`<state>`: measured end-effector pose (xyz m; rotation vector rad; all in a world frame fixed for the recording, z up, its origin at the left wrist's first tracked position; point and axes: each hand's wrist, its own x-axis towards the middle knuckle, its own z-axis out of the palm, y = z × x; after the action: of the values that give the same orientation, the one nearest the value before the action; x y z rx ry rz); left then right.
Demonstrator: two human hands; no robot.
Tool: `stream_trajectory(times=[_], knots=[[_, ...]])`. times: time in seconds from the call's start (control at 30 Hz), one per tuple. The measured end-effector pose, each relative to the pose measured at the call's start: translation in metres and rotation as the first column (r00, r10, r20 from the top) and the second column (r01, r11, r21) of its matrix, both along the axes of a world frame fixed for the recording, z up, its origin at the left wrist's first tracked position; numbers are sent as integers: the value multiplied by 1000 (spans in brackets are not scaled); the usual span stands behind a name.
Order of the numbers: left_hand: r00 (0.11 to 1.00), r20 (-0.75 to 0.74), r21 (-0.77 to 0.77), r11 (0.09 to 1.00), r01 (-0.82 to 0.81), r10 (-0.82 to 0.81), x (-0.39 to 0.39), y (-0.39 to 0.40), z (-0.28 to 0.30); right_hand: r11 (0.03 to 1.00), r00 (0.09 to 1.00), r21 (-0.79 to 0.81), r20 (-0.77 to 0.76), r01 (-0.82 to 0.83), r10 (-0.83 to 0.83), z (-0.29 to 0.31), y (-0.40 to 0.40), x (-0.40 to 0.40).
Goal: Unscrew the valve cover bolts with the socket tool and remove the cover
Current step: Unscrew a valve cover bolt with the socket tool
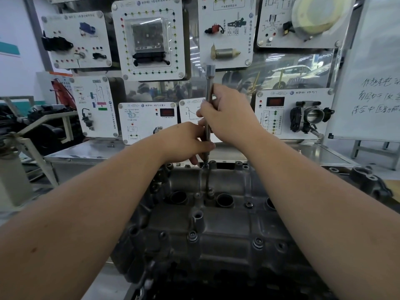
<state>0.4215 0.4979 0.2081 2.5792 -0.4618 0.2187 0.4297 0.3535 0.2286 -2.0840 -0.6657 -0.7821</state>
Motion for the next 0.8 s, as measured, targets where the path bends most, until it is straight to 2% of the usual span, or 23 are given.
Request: stream_trajectory(times=[0.13,0.27,0.37,0.47,0.57,0.73,0.8], knots=[[1000,9,8,1000,-15,15,1,0,0,994,992,-47,91,94,-90,-1,0,0],[1000,-5,-32,999,-10,10,0,-1,0,1000,999,-9,-39,12,-12,4,-1,-1],[1000,9,10,1000,-1,1,-1,0,1,999,1000,-53,-8,-13,13,3,1,-4],[1000,25,39,999,-5,4,0,0,1,999,999,-33,17,-28,29,0,1,-5],[1000,22,30,999,-15,14,1,-1,1,999,997,-34,66,40,-38,0,-1,-4],[1000,6,-34,999,-10,11,1,-1,0,1000,999,-2,-40,-12,12,4,-1,-2],[1000,14,-11,1000,2,-2,1,0,1,1000,1000,-19,-19,-4,3,3,0,-3]])
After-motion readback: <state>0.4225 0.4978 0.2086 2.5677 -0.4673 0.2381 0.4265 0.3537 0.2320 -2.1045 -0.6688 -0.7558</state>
